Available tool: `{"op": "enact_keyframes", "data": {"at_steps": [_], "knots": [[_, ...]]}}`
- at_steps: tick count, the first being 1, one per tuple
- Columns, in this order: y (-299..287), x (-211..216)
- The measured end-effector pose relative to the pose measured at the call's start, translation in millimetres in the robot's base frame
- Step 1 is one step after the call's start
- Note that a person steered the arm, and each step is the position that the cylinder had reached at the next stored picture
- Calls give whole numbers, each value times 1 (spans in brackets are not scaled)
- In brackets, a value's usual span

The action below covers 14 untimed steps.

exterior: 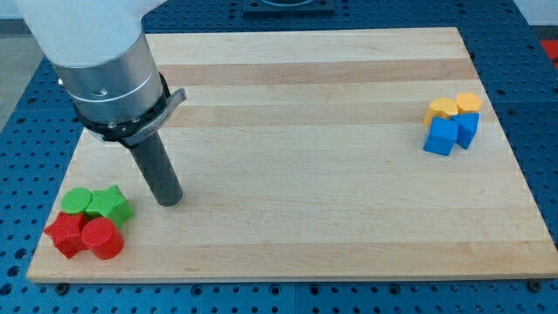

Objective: Separate the blue cube and the blue triangle

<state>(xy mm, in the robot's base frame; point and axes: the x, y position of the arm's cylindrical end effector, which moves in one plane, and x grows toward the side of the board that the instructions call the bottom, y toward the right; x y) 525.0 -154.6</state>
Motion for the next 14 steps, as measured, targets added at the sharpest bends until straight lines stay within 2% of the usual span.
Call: {"op": "enact_keyframes", "data": {"at_steps": [3, 4, 7, 9, 12, 14], "knots": [[33, -7], [87, -6], [340, -6], [500, -34], [472, -96], [383, -96]]}}
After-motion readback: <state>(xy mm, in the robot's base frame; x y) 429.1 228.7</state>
